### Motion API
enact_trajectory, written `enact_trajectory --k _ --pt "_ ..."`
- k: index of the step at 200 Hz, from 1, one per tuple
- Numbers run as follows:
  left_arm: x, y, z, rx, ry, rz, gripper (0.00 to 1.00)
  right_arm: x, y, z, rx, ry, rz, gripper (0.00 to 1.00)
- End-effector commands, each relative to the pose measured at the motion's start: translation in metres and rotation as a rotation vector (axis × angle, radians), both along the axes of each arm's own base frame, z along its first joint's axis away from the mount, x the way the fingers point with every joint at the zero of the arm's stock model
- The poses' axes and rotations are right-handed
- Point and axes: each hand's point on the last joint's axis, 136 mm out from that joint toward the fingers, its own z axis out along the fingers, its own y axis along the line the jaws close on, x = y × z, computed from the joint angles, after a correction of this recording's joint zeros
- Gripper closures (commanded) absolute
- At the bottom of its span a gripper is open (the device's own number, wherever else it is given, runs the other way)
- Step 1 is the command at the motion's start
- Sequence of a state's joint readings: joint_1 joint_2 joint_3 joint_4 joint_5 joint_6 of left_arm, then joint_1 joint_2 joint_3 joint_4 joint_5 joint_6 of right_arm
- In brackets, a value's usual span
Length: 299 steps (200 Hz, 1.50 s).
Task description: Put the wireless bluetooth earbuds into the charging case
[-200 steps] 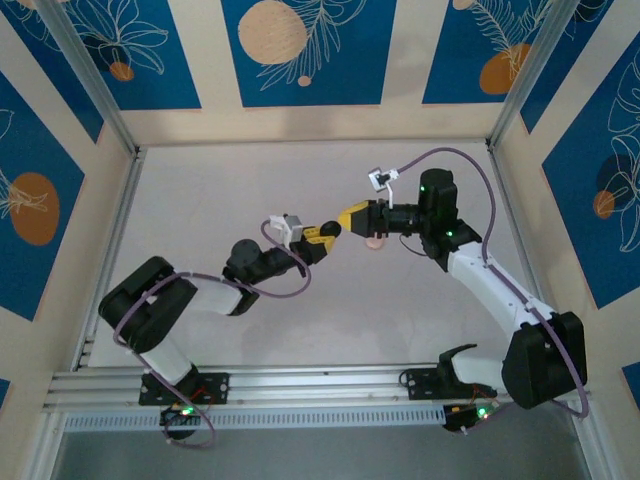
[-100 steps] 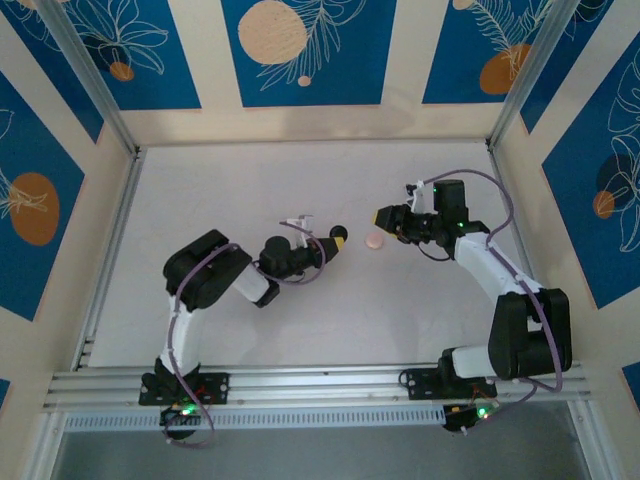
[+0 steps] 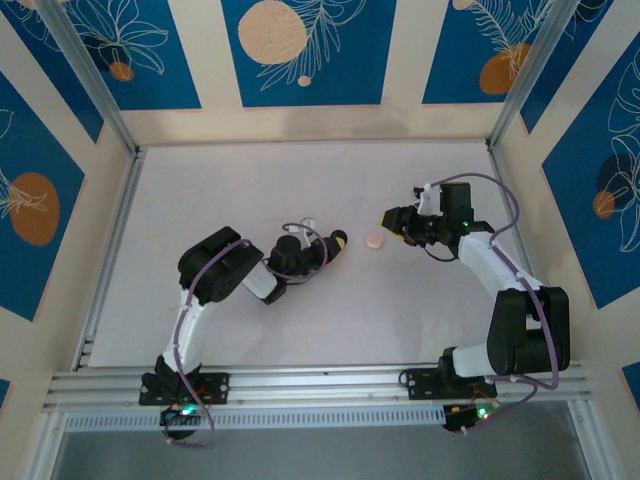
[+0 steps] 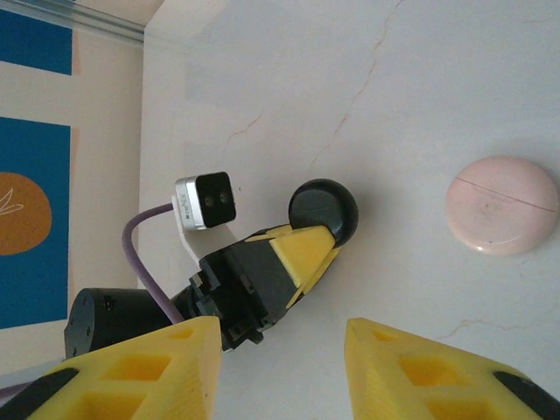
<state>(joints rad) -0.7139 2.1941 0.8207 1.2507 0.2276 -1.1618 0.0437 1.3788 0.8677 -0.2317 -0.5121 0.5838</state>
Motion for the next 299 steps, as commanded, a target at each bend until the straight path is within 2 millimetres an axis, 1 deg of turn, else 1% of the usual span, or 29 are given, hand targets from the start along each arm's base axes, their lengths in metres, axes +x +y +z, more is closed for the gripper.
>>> enact_trajectory --k 1,25,41,78,96,102,120,131,149,166,177,187,191,192,193,195,196,198,211,233,245,258,265,277,293,299 --pt "-0.001 0.001 -0.013 0.026 0.078 0.034 0.8 -0.009 -0.001 -0.003 0.011 0.015 0.015 0.58" --pt "-0.003 0.002 -0.022 0.039 0.136 0.041 0.81 -0.01 -0.003 0.0 0.015 0.008 0.013 0.58" --pt "-0.004 0.004 -0.025 0.067 0.169 0.044 0.79 -0.011 -0.004 0.003 0.012 -0.002 0.008 0.58" --pt "-0.008 0.013 -0.03 0.154 0.222 0.067 0.67 -0.012 -0.006 0.009 0.009 -0.018 0.002 0.58" --pt "-0.01 0.018 -0.034 0.197 0.251 0.078 0.65 -0.013 -0.008 0.011 0.006 -0.026 0.0 0.58" --pt "-0.012 0.021 -0.036 0.213 0.265 0.084 0.63 -0.013 -0.008 0.012 0.006 -0.027 -0.001 0.58" --pt "-0.017 0.03 -0.04 0.256 0.31 0.101 0.62 -0.014 -0.01 0.015 0.0 -0.036 -0.005 0.58" --pt "-0.02 0.035 -0.038 0.28 0.31 0.108 0.62 -0.015 -0.012 0.017 -0.004 -0.043 -0.008 0.58" --pt "-0.023 0.045 -0.029 0.344 0.29 0.118 0.6 -0.014 -0.017 0.016 -0.017 -0.052 -0.02 0.58" --pt "-0.026 0.058 -0.018 0.422 0.258 0.128 0.56 -0.01 -0.027 0.013 -0.053 -0.077 -0.047 0.51" --pt "-0.027 0.07 -0.007 0.481 0.221 0.141 0.52 -0.007 -0.037 0.009 -0.097 -0.102 -0.076 0.46" --pt "-0.027 0.083 0.003 0.549 0.183 0.155 0.49 -0.003 -0.045 0.004 -0.136 -0.129 -0.098 0.43" --pt "-0.027 0.09 0.008 0.577 0.17 0.166 0.47 -0.001 -0.05 0.003 -0.153 -0.141 -0.112 0.37" --pt "-0.026 0.092 0.008 0.585 0.166 0.17 0.46 -0.001 -0.051 0.001 -0.158 -0.141 -0.115 0.34" --pt "-0.026 0.094 0.009 0.593 0.163 0.174 0.46 -0.001 -0.052 0.001 -0.163 -0.144 -0.117 0.29" --pt "-0.026 0.098 0.012 0.606 0.153 0.179 0.45 0.0 -0.054 0.0 -0.172 -0.15 -0.124 0.09" --pt "-0.026 0.1 0.014 0.612 0.149 0.184 0.45 0.0 -0.056 -0.001 -0.176 -0.151 -0.127 0.04" --pt "-0.025 0.105 0.015 0.628 0.143 0.191 0.44 0.001 -0.058 -0.002 -0.183 -0.156 -0.134 0.0" --pt "-0.022 0.134 0.033 0.717 0.08 0.242 0.39 0.005 -0.072 -0.005 -0.237 -0.2 -0.167 0.01" --pt "-0.018 0.195 0.07 0.892 -0.033 0.362 0.26 0.007 -0.102 -0.013 -0.354 -0.277 -0.244 0.01" --pt "-0.019 0.229 0.09 0.973 -0.089 0.438 0.2 0.006 -0.118 -0.015 -0.418 -0.319 -0.294 0.01" --pt "-0.024 0.262 0.106 1.059 -0.145 0.51 0.13 0.004 -0.132 -0.017 -0.485 -0.363 -0.338 0.01" --pt "-0.026 0.279 0.11 1.106 -0.167 0.542 0.09 0.002 -0.138 -0.021 -0.513 -0.38 -0.359 0.01" --pt "-0.032 0.306 0.106 1.156 -0.164 0.601 0.02 -0.001 -0.146 -0.027 -0.547 -0.408 -0.388 0.01" --pt "-0.034 0.328 0.091 1.19 -0.164 0.624 0.0 -0.002 -0.154 -0.036 -0.571 -0.443 -0.415 0.01" --pt "-0.034 0.335 0.088 1.158 -0.141 0.651 0.0 -0.002 -0.155 -0.038 -0.577 -0.455 -0.416 0.01"
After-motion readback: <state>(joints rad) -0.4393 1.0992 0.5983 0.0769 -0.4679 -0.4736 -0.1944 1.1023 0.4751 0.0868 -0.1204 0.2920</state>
